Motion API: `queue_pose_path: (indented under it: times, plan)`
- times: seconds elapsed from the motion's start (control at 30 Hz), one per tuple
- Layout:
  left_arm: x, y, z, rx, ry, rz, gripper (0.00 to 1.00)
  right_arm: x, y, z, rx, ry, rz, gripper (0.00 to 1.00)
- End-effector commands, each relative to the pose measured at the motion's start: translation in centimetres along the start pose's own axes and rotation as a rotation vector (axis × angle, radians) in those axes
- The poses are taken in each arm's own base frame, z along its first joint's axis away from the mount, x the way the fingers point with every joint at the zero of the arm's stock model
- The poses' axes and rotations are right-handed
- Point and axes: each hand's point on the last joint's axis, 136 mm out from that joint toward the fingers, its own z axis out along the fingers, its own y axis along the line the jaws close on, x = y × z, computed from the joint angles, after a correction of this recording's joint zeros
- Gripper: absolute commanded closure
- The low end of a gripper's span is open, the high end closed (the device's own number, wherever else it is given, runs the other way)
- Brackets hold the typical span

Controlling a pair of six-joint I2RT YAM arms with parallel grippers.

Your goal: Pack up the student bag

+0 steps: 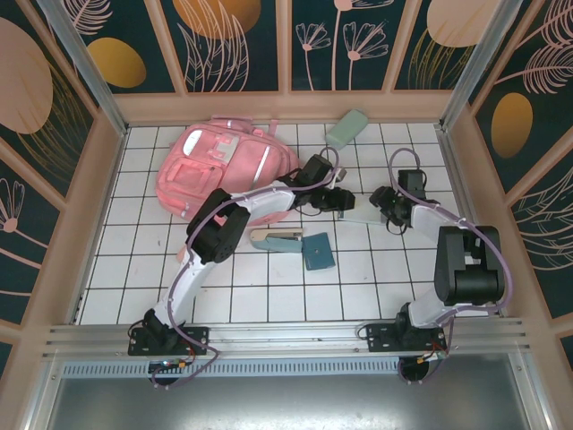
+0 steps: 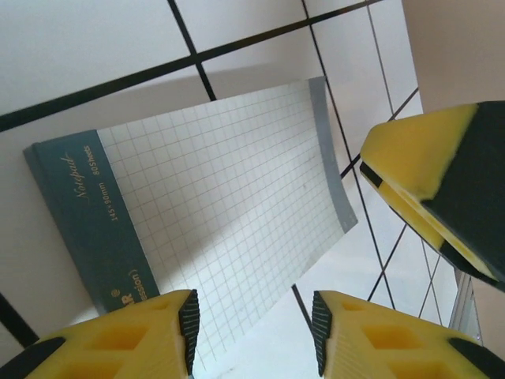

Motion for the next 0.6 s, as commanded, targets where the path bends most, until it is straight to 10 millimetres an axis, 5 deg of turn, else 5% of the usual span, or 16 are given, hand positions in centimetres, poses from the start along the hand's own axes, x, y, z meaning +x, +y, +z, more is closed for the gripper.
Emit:
queue_pose_path:
  times: [0.0, 0.4, 0.57]
  plan:
    - [-1.9, -2.0, -2.7, 0.011, -0.059, 0.031, 0.55, -0.7, -0.3, -0.6, -0.024, 0.006, -0.04, 0.4]
    - [-0.5, 4.4, -1.4, -0.167, -0.041, -0.104, 0.52, 0.6, -1.3, 3.3, -0.079, 0.135, -0.046, 0.51]
    - [0.6, 6.1, -0.5, -0.213, -0.009, -0.131, 0.52, 1.7, -1.1, 3.5, -0.113, 0.166, -0.034, 0.58]
